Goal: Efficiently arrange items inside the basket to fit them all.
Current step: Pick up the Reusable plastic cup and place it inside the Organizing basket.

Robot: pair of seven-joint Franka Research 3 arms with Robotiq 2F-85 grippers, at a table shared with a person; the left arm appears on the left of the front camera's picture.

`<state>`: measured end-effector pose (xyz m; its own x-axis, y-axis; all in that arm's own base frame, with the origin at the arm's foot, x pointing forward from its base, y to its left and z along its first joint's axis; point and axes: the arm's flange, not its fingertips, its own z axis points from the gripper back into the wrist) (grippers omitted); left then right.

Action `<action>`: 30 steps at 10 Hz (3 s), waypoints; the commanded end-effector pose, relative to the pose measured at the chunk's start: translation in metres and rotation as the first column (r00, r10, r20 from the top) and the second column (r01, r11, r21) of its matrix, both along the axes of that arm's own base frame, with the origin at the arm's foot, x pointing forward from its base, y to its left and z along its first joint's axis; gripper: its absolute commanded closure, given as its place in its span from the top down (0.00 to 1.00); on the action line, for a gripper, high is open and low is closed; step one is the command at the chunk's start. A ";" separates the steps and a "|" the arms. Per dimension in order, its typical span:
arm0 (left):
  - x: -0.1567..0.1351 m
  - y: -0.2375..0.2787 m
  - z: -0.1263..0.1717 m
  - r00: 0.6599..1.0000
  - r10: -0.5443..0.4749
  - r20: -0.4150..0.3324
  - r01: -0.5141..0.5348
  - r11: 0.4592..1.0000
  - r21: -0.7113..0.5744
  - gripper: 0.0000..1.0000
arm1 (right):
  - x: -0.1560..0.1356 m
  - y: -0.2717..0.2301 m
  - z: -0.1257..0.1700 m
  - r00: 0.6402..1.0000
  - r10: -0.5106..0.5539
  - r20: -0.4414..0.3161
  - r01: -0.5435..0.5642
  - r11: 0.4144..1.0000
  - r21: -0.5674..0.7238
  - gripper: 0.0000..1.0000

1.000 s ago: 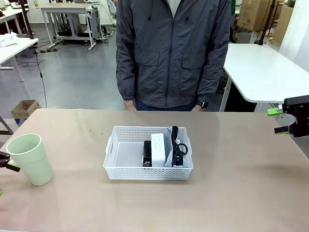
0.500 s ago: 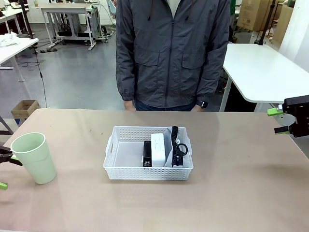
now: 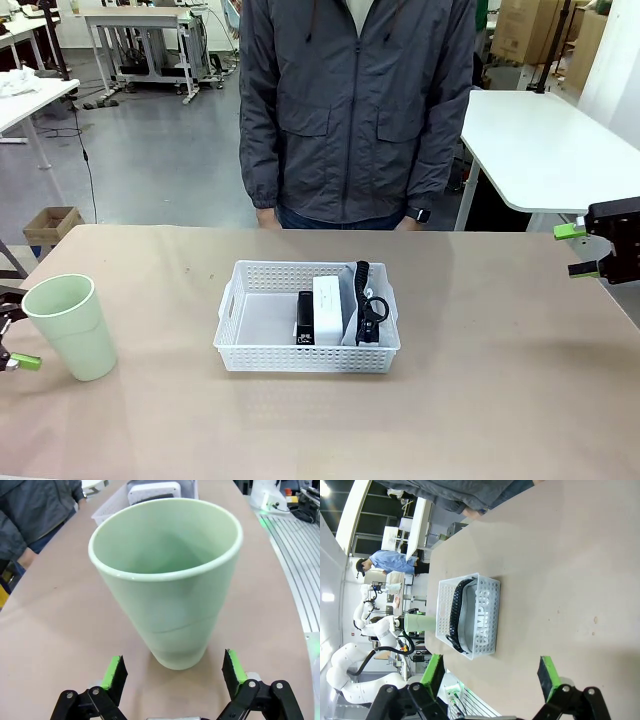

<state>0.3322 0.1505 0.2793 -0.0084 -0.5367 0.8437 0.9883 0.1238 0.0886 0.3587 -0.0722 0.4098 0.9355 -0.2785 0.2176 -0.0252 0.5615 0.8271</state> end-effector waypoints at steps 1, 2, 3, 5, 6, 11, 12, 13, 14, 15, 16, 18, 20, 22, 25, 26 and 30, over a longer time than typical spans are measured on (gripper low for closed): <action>-0.022 -0.010 -0.059 0.999 -0.007 0.040 0.008 1.000 -0.007 1.00 | -0.001 0.000 0.000 1.000 0.004 0.008 -0.004 1.000 0.008 1.00; -0.021 -0.014 -0.062 1.000 -0.015 0.028 0.015 1.000 -0.004 1.00 | -0.001 0.000 0.000 1.000 0.004 0.008 -0.004 1.000 0.008 1.00; -0.021 -0.018 -0.065 0.999 -0.027 0.020 0.027 1.000 -0.004 1.00 | -0.001 0.000 0.000 1.000 0.004 0.008 -0.004 1.000 0.008 1.00; -0.023 -0.025 -0.072 0.999 -0.049 -0.002 0.049 0.999 -0.014 1.00 | -0.001 0.000 0.000 1.000 0.004 0.008 -0.004 1.000 0.008 1.00; -0.024 -0.030 -0.076 0.998 -0.066 -0.001 0.066 0.998 -0.022 1.00 | -0.001 0.000 0.000 1.000 0.004 0.008 -0.004 1.000 0.008 1.00; -0.025 -0.055 -0.087 0.994 -0.104 -0.030 0.101 0.991 -0.091 1.00 | -0.001 0.000 0.000 1.000 0.004 0.008 -0.004 1.000 0.008 1.00; -0.024 -0.056 -0.087 0.993 -0.109 -0.040 0.104 0.988 -0.113 1.00 | -0.001 0.000 0.000 1.000 0.004 0.008 -0.004 1.000 0.008 1.00; -0.025 -0.057 -0.086 0.992 -0.118 -0.046 0.111 0.985 -0.136 1.00 | -0.001 0.000 0.000 1.000 0.004 0.008 -0.004 1.000 0.008 1.00; -0.026 -0.057 -0.085 0.989 -0.138 -0.054 0.128 0.979 -0.161 1.00 | -0.001 0.000 0.000 1.000 0.004 0.008 -0.004 1.000 0.008 1.00; -0.027 -0.057 -0.084 0.988 -0.144 -0.056 0.132 0.973 -0.188 1.00 | -0.001 0.000 0.000 1.000 0.004 0.008 -0.004 1.000 0.008 1.00; -0.027 -0.057 -0.083 0.986 -0.149 -0.071 0.131 0.967 -0.218 1.00 | -0.001 0.000 0.000 1.000 0.004 0.008 -0.004 1.000 0.008 1.00; -0.026 -0.059 -0.083 0.985 -0.154 -0.080 0.132 0.963 -0.233 1.00 | -0.001 0.000 0.000 1.000 0.004 0.008 -0.004 1.000 0.008 1.00; -0.028 -0.060 -0.082 0.982 -0.168 -0.083 0.142 0.957 -0.253 1.00 | -0.001 0.000 0.000 1.000 0.004 0.008 -0.004 1.000 0.008 1.00; -0.028 -0.060 -0.081 0.982 -0.171 -0.075 0.146 0.953 -0.267 1.00 | -0.001 0.000 0.000 1.000 0.004 0.008 -0.004 1.000 0.008 1.00; -0.028 -0.060 -0.079 0.983 -0.170 -0.073 0.145 0.954 -0.263 0.00 | -0.001 0.000 0.000 1.000 0.004 0.008 -0.004 1.000 0.008 1.00; -0.028 -0.060 -0.078 0.983 -0.167 -0.071 0.143 0.955 -0.261 0.40 | -0.001 0.000 0.000 1.000 0.004 0.008 -0.004 1.000 0.008 1.00; -0.029 -0.053 -0.033 0.992 -0.123 -0.016 0.118 0.975 -0.187 0.27 | -0.001 0.000 0.000 1.000 0.004 0.008 -0.004 1.000 0.008 1.00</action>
